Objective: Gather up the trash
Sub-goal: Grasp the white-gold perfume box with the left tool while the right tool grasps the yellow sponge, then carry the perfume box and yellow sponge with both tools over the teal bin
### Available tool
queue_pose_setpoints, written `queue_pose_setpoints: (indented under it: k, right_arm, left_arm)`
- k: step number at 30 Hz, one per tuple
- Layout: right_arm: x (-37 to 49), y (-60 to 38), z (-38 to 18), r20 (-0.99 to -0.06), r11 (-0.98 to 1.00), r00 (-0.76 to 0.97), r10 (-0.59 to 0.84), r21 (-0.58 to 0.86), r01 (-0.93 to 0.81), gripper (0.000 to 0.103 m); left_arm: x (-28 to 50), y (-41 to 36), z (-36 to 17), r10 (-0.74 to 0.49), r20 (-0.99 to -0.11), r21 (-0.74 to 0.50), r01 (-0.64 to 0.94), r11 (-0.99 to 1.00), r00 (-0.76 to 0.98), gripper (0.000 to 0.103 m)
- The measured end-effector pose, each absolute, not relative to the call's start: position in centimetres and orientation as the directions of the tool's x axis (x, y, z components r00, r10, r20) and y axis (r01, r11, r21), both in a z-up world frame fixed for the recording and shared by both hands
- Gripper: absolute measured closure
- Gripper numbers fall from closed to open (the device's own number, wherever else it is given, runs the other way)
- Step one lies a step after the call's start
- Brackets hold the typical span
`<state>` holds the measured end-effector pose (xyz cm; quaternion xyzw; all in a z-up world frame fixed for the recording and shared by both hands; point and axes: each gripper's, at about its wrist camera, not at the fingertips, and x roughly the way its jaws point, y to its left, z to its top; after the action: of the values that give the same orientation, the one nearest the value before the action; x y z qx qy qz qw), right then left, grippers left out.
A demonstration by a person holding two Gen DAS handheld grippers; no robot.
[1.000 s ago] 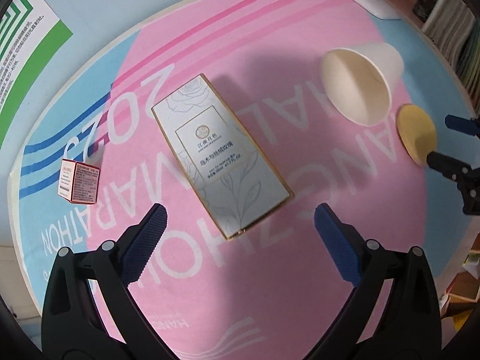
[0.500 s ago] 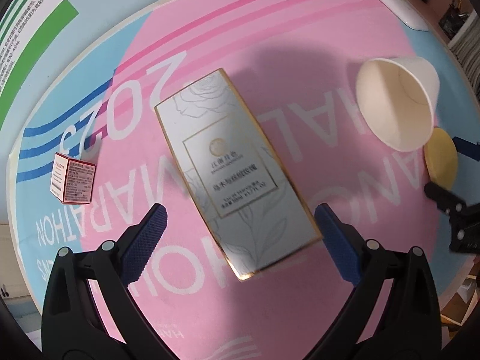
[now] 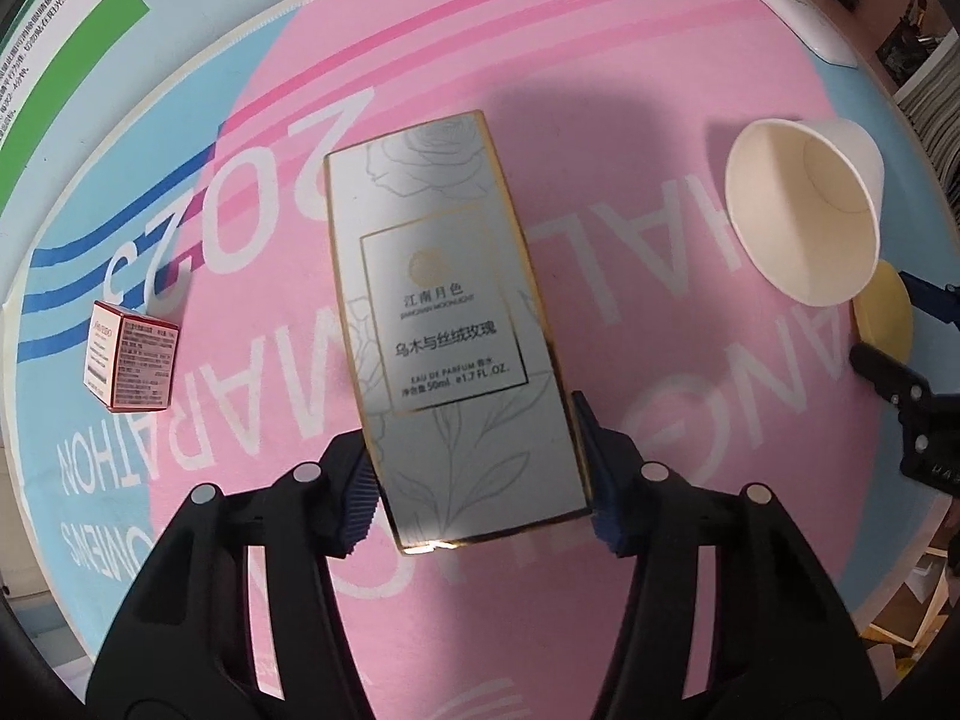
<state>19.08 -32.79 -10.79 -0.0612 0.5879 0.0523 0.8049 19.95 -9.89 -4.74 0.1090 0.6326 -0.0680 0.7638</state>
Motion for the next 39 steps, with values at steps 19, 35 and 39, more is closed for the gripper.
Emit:
queue_pose_setpoints:
  k: [19,35,39]
  right_arm:
    - [12.6,-32.3,-6.6,-0.934,1.0,0.355,-0.023,-0.019,0.015,0.026]
    - [5.1,-26.6,-4.6,-0.908,0.98,0.401,-0.123,-0.048,0.192,0.026]
    - [2.8,-25.4,-4.5,-0.906,0.969,0.397,-0.144,-0.048,0.243,0.026]
  left_arm:
    - [12.7,-7.2,-1.5,-0.037,-0.959,0.083,0.406,0.91,0.28,0.055]
    - [7.9,-6.4,0.6,-0.136,-0.943,0.084,0.615,0.784,0.302,0.056]
    - [6.3,-6.7,1.1,-0.165,-0.941,0.083,0.673,0.735,0.297,0.056]
